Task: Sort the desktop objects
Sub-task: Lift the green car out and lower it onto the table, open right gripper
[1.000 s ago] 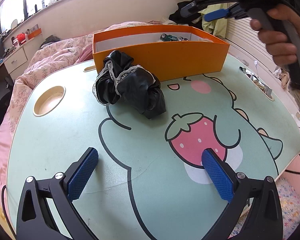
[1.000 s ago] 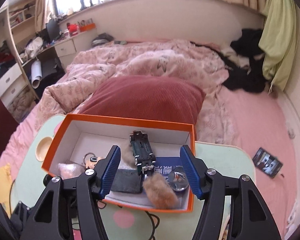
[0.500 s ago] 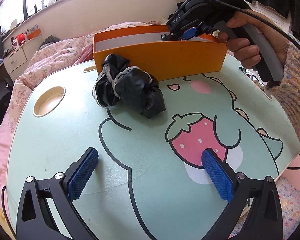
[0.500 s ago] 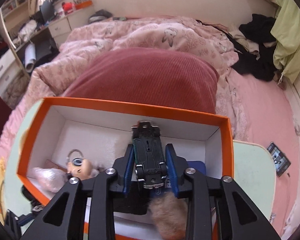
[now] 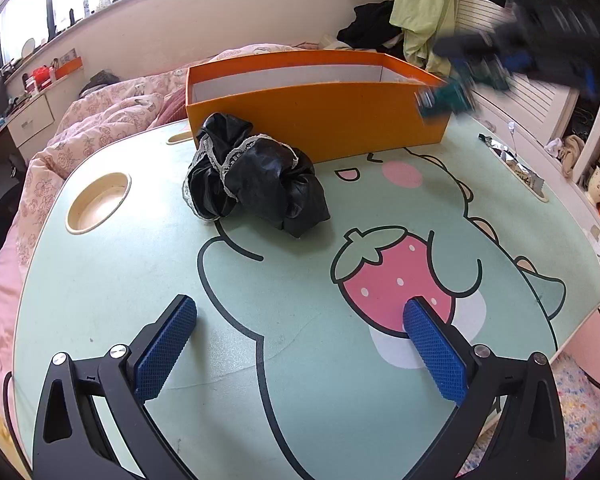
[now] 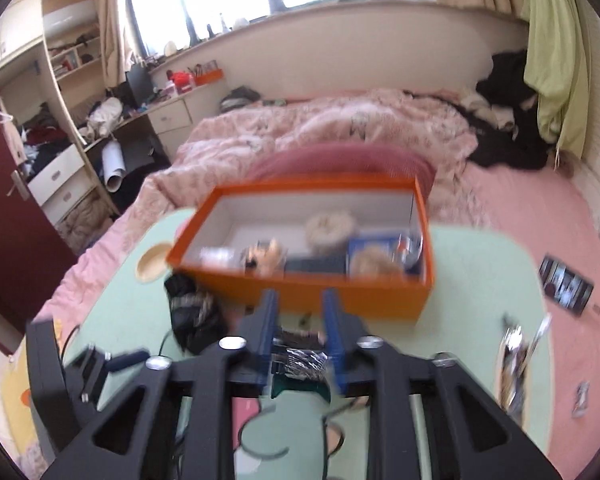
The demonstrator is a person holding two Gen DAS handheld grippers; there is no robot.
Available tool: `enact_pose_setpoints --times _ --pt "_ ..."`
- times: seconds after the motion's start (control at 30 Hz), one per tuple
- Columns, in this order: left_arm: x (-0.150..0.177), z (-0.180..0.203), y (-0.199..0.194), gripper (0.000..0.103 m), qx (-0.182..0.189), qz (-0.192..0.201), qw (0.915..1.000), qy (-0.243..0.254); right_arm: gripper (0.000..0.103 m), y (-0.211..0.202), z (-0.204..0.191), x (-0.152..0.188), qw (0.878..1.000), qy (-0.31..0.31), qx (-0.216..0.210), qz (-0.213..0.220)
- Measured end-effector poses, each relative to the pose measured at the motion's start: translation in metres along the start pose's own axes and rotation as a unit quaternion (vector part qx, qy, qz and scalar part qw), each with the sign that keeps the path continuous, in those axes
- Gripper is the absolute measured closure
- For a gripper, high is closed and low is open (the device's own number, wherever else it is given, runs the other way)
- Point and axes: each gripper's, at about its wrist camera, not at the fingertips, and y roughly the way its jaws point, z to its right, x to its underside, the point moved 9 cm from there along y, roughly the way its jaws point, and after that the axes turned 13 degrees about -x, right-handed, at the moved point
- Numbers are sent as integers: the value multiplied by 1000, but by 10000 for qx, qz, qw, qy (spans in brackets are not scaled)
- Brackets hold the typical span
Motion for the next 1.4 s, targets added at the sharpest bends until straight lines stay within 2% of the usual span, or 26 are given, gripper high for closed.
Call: enact_pose_setpoints --times 0.2,0.5,0.63,0.67,0.73,0.77,0.8,0.93,1.03,1.13,1.27,1.4 --pt "2 1 -1 0 -4 10 10000 -8 102 37 17 50 9985 174 144 -508" --pt "4 1 -2 0 -4 19 10000 -19 100 47 10 56 9995 21 84 -315" --pt "4 1 -2 0 -5 21 10000 -19 99 38 6 43 9999 101 -69 -11" --pt "4 1 -2 0 -2 20 10000 -21 96 32 5 41 9998 106 -127 84" --pt "4 1 -2 0 -2 19 10000 -24 77 17 2 38 9995 66 -139 276" --pt "4 1 -2 0 -3 20 10000 -23 59 8 2 37 9993 14 -45 368" --pt "4 1 -2 0 -5 19 10000 -24 55 0 2 37 9990 -55 88 439" --pt "4 1 -2 0 -4 17 10000 -27 55 -24 17 55 9970 -86 631 434" --pt "4 1 -2 0 -6 17 10000 -26 55 -39 19 80 9989 92 182 420" --pt "4 1 -2 0 -7 17 10000 -28 55 -53 2 104 9985 -489 -122 223" --pt "4 0 -2 0 -9 17 10000 -27 49 -51 -22 137 9898 -1415 48 -160" --pt "5 -2 -2 0 -7 18 10000 -29 48 -22 -23 142 9897 -1337 32 -507"
